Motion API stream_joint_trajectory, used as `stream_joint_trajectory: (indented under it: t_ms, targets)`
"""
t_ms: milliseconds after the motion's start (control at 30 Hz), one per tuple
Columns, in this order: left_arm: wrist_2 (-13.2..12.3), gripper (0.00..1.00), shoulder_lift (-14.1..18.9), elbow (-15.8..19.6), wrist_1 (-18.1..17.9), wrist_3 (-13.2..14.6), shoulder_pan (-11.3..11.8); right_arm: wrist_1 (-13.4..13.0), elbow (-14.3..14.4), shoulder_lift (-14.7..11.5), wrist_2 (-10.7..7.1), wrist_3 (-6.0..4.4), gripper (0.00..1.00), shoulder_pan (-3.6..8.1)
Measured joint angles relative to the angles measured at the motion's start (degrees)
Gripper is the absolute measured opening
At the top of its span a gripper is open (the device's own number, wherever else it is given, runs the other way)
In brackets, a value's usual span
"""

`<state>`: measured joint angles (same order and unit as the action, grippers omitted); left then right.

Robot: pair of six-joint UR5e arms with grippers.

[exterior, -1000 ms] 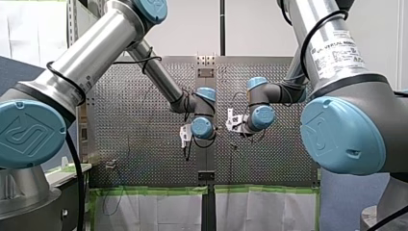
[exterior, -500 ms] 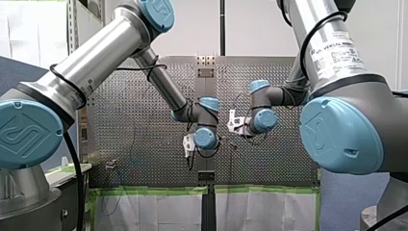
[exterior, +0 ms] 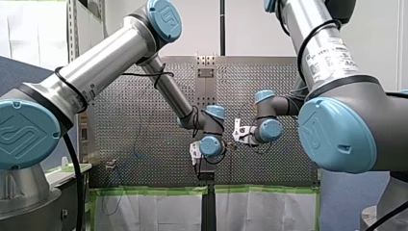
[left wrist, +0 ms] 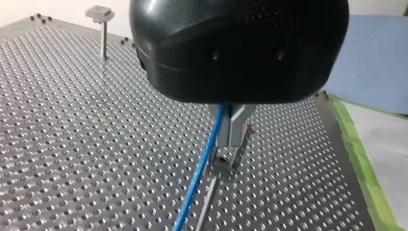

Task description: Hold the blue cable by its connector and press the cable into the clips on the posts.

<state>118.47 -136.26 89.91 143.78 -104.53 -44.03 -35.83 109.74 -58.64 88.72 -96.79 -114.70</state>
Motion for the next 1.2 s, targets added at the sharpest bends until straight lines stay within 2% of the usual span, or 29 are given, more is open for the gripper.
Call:
stream_joint_trajectory:
  t_ms: [133,300,467,667,767,967,1200]
  targets:
    - [0.0,0.0,-0.3,-0.4,-0.3,-0.3,-0.3,-0.3,0.0,0.7,-0.13,0.26,0.0,0.47]
    - [0.2,0.0,-2.5,-2.1,0.2,-0.4,-0.9,-1.6,0.0,0.9,-0.68,0.39,0.0,1.17]
    - [0.9,0.0,-4.8,-4.5,-0.6,-1.0,-1.6,-2.8,0.0,1.2,-2.83,0.27,0.0,2.38]
    - [1.1,0.0,-5.2,-6.5,-0.5,-1.3,-1.8,-3.9,0.0,3.0,-5.11,0.37,0.0,4.08]
    - [1.1,0.0,-5.2,-6.8,-0.5,-1.4,-1.8,-4.3,-0.1,3.4,-6.39,0.17,0.0,4.83]
    - [1.1,0.0,-5.2,-6.9,-0.5,-1.4,-1.7,-5.8,-0.3,3.7,-8.97,-0.88,0.0,6.77]
    - [0.3,0.0,-5.3,-7.1,-0.4,-1.4,-1.5,-6.6,-1.8,4.9,-12.46,-0.66,0.0,7.83]
